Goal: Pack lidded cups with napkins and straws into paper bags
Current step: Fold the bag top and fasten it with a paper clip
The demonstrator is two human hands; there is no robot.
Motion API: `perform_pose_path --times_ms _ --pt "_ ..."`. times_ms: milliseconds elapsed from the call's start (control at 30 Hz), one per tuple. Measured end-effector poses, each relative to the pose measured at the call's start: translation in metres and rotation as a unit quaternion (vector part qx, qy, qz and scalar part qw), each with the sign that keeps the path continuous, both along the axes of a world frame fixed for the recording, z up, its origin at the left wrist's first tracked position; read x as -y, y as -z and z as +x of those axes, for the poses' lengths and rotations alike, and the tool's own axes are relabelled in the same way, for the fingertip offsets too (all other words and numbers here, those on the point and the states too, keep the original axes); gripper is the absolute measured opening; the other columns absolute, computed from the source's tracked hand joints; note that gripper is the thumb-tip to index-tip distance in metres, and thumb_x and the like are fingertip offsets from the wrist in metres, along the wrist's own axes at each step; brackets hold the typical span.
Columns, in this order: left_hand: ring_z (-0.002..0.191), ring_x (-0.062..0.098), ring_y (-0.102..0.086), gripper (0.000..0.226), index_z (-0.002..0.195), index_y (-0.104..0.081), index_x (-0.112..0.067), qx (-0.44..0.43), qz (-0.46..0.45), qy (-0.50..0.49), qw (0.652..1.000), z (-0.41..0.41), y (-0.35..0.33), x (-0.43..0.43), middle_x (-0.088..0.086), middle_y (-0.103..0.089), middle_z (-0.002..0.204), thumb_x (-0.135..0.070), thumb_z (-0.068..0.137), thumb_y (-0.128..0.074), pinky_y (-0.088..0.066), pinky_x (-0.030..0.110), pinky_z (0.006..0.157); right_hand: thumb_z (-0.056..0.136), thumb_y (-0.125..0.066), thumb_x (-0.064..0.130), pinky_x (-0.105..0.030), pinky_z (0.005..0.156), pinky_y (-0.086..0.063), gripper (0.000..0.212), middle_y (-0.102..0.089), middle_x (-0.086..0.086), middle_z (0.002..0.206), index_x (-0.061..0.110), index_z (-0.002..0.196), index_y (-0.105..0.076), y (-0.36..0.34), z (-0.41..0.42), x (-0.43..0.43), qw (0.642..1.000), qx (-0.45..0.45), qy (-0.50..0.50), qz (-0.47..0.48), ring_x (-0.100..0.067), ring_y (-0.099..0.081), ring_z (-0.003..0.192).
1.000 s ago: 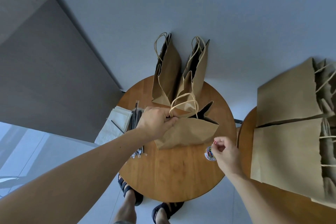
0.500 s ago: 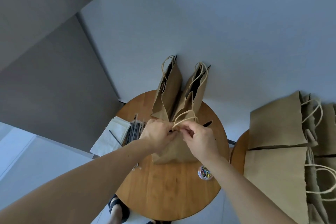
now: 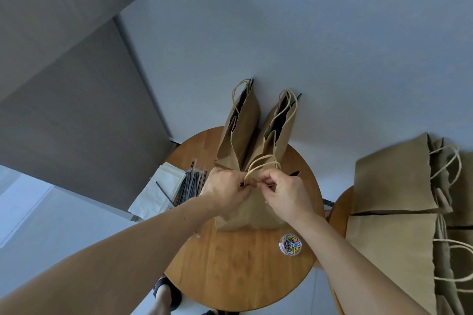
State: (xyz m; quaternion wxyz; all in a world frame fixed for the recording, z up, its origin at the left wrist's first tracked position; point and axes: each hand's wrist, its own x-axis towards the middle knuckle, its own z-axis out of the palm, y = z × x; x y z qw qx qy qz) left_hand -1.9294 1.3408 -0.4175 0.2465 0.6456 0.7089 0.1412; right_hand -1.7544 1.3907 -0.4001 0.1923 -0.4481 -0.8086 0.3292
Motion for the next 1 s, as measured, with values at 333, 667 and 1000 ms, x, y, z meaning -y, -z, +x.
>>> perform_pose_path --times_ms 333,667,1000 --pt "0.069 0.006 -0.051 0.015 0.084 -0.063 -0.040 0.017 0.028 0.005 0.999 0.001 0.006 0.000 -0.016 -0.064 0.072 -0.034 0.095 -0.054 -0.036 0.037 0.098 0.093 -0.066 0.025 -0.034 0.076 -0.058 0.015 -0.075 0.007 0.089 0.025 0.106 -0.071 0.005 0.001 -0.002 0.994 0.063 -0.050 0.073 -0.014 -0.070 0.082" --pt "0.099 0.003 -0.061 0.023 0.110 -0.069 -0.040 -0.015 0.023 0.021 0.999 0.001 0.006 0.000 -0.020 -0.071 0.101 -0.035 0.098 -0.050 -0.027 0.032 0.106 0.091 -0.067 0.036 -0.018 0.062 -0.044 0.013 -0.073 0.006 0.079 0.025 0.097 -0.069 0.014 0.000 -0.003 0.972 0.156 -0.061 0.167 -0.014 -0.070 0.069" --pt "0.096 0.002 -0.061 0.021 0.104 -0.071 -0.040 -0.020 0.037 0.017 0.999 0.003 0.004 0.004 -0.021 -0.071 0.095 -0.040 0.097 -0.051 -0.030 0.033 0.106 0.091 -0.065 0.039 -0.023 0.069 -0.052 0.020 -0.073 0.007 0.095 0.026 0.107 -0.068 0.005 0.000 -0.004 0.970 0.183 -0.082 0.136 -0.014 -0.070 0.082"
